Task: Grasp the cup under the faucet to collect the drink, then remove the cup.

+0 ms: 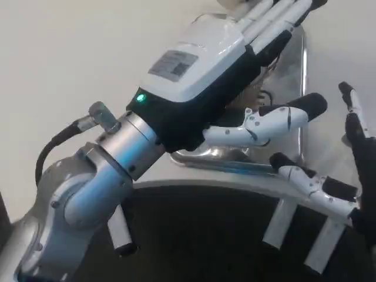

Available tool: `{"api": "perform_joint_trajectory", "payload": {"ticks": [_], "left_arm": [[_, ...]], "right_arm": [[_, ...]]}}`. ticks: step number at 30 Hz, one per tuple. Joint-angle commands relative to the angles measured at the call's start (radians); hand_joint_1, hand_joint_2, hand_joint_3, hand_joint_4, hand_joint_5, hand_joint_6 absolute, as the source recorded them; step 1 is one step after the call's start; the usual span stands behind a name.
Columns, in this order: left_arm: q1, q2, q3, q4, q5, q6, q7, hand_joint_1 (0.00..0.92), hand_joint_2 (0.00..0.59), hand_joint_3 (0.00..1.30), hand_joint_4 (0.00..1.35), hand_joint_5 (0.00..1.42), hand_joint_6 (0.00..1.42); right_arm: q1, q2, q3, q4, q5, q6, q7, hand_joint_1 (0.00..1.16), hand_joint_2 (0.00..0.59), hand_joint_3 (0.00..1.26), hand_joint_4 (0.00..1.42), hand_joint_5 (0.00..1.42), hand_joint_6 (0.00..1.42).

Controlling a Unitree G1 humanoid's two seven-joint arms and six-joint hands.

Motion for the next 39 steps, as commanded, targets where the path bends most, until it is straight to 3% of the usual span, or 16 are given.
{"api": "perform_joint_trajectory", "payload": {"ticks": [1,8,13,17,21,26,34,39], "left_arm": [[0.033,0.004,-0.017,0.003,0.02,-0.022,-0.021,0.0,0.271,0.0,0.0,0.0,0.0],[0.048,-0.004,-0.012,-0.003,0.059,-0.019,0.005,0.0,0.27,0.0,0.0,0.0,0.0],[0.06,-0.011,0.002,-0.002,0.065,-0.013,0.02,0.0,0.267,0.0,0.0,0.0,0.0],[0.108,-0.083,0.063,0.032,-0.022,0.028,0.078,0.0,0.267,0.0,0.0,0.0,0.0],[0.126,-0.123,0.108,0.077,-0.121,0.031,0.087,0.0,0.266,0.0,0.0,0.0,0.0],[0.183,-0.18,0.175,0.129,-0.182,-0.032,0.189,0.0,0.261,0.0,0.0,0.0,0.0],[0.214,-0.239,0.264,0.167,-0.292,-0.1,0.263,0.0,0.256,0.0,0.0,0.0,0.0],[0.222,-0.24,0.291,0.165,-0.299,-0.09,0.278,0.0,0.255,0.0,0.0,0.0,0.0]], "right_arm": [[-0.028,0.003,0.012,0.04,0.009,-0.009,-0.046,1.15,0.198,0.0,0.0,0.0,0.17],[-0.091,0.031,0.034,0.107,0.02,0.004,-0.112,1.14,0.196,0.0,0.0,0.0,0.17],[-0.117,0.03,0.047,0.136,0.026,0.008,-0.124,1.14,0.197,0.0,0.0,0.0,0.18],[-0.12,0.026,0.051,0.151,0.039,0.002,-0.127,1.14,0.198,0.0,0.0,0.0,0.18],[-0.115,0.023,0.054,0.153,0.053,0.002,-0.127,1.13,0.2,0.0,0.0,0.0,0.18],[-0.135,0.023,0.048,0.172,0.085,0.002,-0.13,1.13,0.2,0.0,0.0,0.0,0.18],[-0.194,0.014,0.059,0.214,0.118,0.009,-0.126,1.12,0.189,0.0,0.0,0.01,0.18],[-0.213,0.016,0.067,0.232,0.128,0.01,-0.129,1.11,0.185,0.0,0.0,0.01,0.18]]}}
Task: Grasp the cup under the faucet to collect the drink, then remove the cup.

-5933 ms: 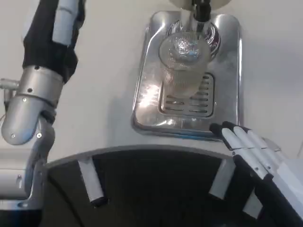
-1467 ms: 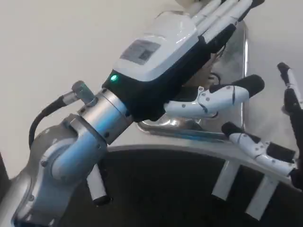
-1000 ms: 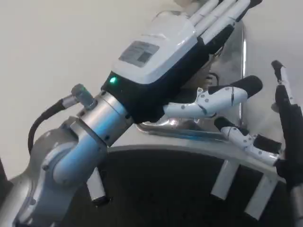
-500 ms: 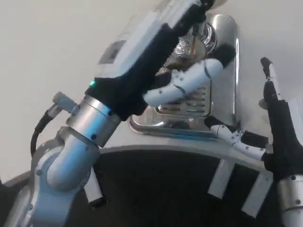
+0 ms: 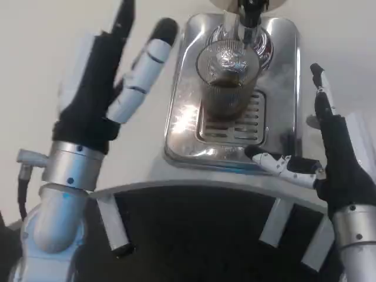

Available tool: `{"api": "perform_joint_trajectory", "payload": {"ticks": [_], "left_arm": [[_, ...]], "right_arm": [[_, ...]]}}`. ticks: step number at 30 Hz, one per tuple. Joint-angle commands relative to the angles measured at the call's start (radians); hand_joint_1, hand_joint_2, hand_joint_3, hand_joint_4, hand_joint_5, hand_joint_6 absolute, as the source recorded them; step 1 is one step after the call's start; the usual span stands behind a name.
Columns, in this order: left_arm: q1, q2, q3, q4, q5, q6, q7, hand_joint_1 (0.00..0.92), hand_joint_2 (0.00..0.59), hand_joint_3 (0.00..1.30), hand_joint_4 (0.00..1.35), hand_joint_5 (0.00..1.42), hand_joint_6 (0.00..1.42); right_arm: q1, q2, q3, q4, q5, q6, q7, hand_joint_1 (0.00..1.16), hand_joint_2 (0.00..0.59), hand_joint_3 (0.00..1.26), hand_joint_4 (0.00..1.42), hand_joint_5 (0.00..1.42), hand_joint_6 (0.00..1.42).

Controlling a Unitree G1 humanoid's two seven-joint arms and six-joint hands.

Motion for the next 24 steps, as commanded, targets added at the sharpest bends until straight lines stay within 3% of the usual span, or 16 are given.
{"api": "perform_joint_trajectory", "payload": {"ticks": [1,4,7,13,24], "left_arm": [[0.038,-0.005,0.022,0.003,-0.005,0.007,0.018,0.0,0.255,0.0,0.0,0.0,0.0],[0.076,-0.005,0.036,-0.013,0.007,0.034,0.028,0.0,0.255,0.0,0.0,0.0,0.0],[0.105,-0.003,0.047,-0.017,0.017,0.049,0.034,0.0,0.255,0.0,0.0,0.0,0.0],[0.181,0.013,0.074,0.017,0.03,0.066,0.048,0.0,0.256,0.0,0.0,0.0,0.0],[0.276,0.004,0.071,0.017,0.043,0.078,0.058,0.0,0.256,0.0,0.0,0.0,0.0]], "right_arm": [[-0.018,0.006,0.011,0.025,0.02,0.008,-0.01,1.11,0.184,0.0,0.0,0.01,0.18],[-0.04,0.012,0.013,0.047,0.034,0.007,-0.015,1.1,0.188,0.0,0.0,0.02,0.18],[-0.063,0.01,0.014,0.069,0.048,0.006,-0.013,0.83,0.207,0.0,0.0,0.03,0.18],[-0.141,0.002,0.017,0.139,0.087,0.005,-0.002,1.04,0.206,0.0,0.0,0.03,0.18],[-0.23,0.011,0.004,0.253,0.147,-0.015,-0.049,1.0,0.209,0.0,0.0,0.04,0.16]]}}
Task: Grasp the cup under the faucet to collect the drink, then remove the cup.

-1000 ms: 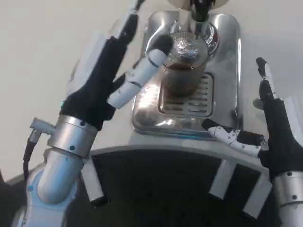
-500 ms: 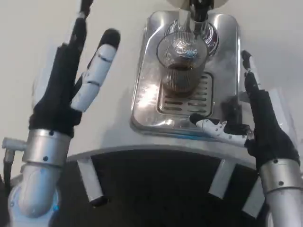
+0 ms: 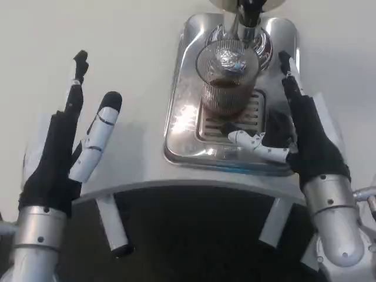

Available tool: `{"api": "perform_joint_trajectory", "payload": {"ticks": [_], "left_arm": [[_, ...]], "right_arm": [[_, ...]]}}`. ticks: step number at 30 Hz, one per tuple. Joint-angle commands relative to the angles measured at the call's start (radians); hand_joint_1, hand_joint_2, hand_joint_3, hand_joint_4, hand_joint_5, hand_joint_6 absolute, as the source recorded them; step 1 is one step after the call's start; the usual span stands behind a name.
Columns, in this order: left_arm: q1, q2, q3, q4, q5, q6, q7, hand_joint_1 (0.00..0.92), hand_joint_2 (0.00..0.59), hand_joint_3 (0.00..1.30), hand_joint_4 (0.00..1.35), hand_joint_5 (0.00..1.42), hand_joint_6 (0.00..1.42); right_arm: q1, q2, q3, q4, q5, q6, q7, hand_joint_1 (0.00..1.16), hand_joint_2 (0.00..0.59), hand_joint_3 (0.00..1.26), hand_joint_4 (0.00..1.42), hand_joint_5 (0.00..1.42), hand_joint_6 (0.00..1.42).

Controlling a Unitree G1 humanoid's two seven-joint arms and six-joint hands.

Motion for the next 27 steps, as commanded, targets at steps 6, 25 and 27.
{"api": "perform_joint_trajectory", "payload": {"ticks": [6,25,27], "left_arm": [[0.034,0.004,-0.004,-0.01,0.01,0.019,0.002,0.0,0.256,0.0,0.0,0.0,0.0],[0.026,0.0,0.006,0.005,-0.012,0.014,0.006,0.0,0.256,0.0,0.0,0.0,0.0],[0.021,0.0,0.007,0.01,-0.015,0.013,0.006,0.0,0.256,0.0,0.0,0.0,0.0]], "right_arm": [[-0.072,0.031,0.007,0.117,0.053,-0.039,-0.057,0.98,0.217,0.01,0.0,0.05,0.17],[-0.109,0.012,0.059,0.183,0.053,-0.064,-0.063,0.84,0.245,0.03,0.02,0.06,0.18],[-0.117,0.009,0.063,0.187,0.047,-0.061,-0.062,0.83,0.245,0.03,0.02,0.06,0.18]]}}
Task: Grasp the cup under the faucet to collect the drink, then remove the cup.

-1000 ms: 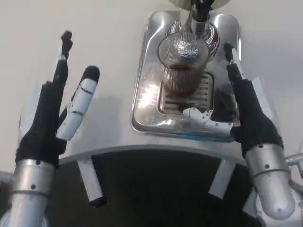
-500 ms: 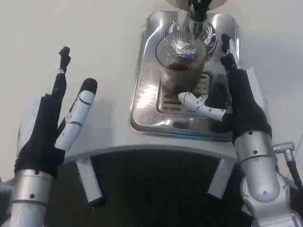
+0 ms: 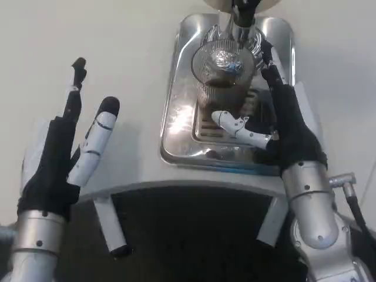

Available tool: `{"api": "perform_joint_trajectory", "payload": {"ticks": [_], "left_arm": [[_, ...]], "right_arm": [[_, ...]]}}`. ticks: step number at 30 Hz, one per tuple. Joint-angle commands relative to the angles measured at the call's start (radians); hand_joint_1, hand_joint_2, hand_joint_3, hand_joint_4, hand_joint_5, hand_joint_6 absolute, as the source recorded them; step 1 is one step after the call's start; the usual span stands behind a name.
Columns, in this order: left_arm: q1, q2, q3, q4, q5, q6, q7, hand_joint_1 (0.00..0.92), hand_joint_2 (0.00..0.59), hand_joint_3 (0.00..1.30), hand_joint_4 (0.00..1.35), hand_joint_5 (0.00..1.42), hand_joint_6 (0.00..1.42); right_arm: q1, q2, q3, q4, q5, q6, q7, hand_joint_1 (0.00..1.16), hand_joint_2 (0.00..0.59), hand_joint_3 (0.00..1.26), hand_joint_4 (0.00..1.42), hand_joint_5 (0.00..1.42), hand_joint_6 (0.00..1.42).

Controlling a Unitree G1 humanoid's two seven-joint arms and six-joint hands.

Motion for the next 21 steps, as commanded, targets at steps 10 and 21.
{"api": "perform_joint_trajectory", "payload": {"ticks": [10,21], "left_arm": [[-0.003,-0.002,0.01,0.021,-0.023,0.005,0.011,0.0,0.255,0.0,0.0,0.0,0.0],[-0.002,-0.007,0.021,0.015,-0.032,0.012,0.014,0.0,0.262,0.0,0.0,0.0,0.0]], "right_arm": [[-0.05,-0.002,0.029,0.054,0.002,0.005,0.011,0.84,0.247,0.03,0.02,0.06,0.18],[-0.081,0.033,0.026,0.1,0.0,0.037,-0.028,1.04,0.225,0.07,0.08,0.16,0.27]]}}
